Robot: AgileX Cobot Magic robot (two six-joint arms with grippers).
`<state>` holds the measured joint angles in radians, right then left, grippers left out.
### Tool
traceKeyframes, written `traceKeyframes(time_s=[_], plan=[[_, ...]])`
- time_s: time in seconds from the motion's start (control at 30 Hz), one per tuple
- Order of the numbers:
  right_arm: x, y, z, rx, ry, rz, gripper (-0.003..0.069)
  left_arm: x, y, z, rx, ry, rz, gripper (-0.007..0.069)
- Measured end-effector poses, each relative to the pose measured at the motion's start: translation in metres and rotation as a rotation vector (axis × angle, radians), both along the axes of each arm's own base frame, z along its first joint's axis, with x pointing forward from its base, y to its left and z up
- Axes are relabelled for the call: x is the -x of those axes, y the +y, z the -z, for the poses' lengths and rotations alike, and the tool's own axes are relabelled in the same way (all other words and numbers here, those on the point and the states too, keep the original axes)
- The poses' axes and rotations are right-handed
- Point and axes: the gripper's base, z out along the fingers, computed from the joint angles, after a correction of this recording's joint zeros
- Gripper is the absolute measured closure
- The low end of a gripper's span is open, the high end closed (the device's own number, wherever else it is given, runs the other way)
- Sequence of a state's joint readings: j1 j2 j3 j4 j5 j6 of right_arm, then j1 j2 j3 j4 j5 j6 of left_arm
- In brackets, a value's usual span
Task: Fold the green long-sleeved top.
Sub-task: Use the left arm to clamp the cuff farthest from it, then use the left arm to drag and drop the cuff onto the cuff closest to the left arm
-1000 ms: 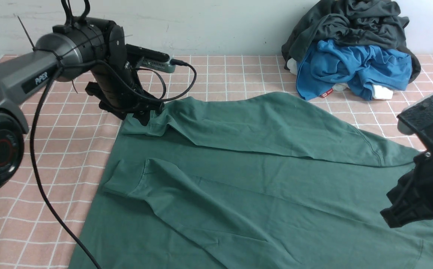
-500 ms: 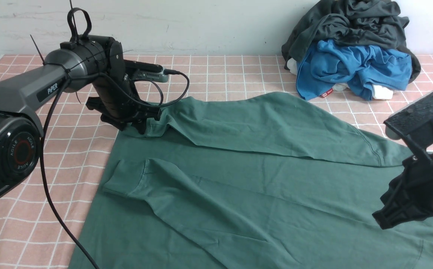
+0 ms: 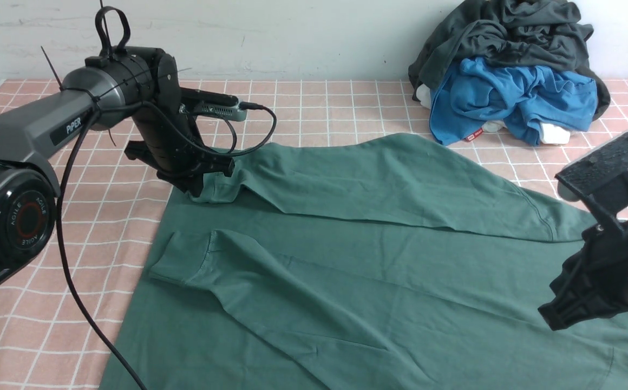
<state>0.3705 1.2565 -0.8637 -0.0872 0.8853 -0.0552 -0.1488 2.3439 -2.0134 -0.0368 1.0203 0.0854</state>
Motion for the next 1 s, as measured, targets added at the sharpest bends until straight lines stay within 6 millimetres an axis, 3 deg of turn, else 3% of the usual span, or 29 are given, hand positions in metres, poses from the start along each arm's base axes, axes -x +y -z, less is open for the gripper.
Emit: traceKeyframes(time_s=[0.17,0.27,0.3,0.37,0.47,0.53,0.77,0.87,1.0], plan=[[0.000,0.000,-0.003,-0.003,0.007,0.004,0.0673,0.019,0.000,-0.043,-0.014,0.040,0.058,0.0597],[0.000,0.002,-0.009,-0.019,0.021,0.013,0.0673,0.043,0.003,-0.101,-0.002,-0.025,0.067,0.0597],[0.000,0.002,-0.010,-0.022,0.021,0.013,0.0673,0.044,0.003,-0.104,0.000,-0.029,0.067,0.0597],[0.000,0.004,-0.013,-0.043,0.034,0.021,0.0673,0.067,0.005,-0.132,0.030,-0.060,0.053,0.0597],[0.003,0.005,-0.013,-0.062,0.067,0.030,0.0673,0.104,0.009,-0.146,0.050,-0.036,0.052,0.0597],[0.004,0.005,-0.012,-0.062,0.088,0.033,0.0673,0.131,0.013,-0.147,0.052,-0.015,0.045,0.0597],[0.010,0.009,-0.016,-0.114,0.099,0.001,0.0673,0.212,0.023,-0.109,0.095,0.029,-0.023,0.0597],[0.011,0.012,-0.017,-0.143,0.101,-0.028,0.0673,0.237,0.026,-0.084,0.116,0.043,-0.047,0.0597],[0.012,0.015,-0.018,-0.165,0.106,-0.061,0.0673,0.253,0.029,-0.057,0.114,0.051,-0.066,0.0597]])
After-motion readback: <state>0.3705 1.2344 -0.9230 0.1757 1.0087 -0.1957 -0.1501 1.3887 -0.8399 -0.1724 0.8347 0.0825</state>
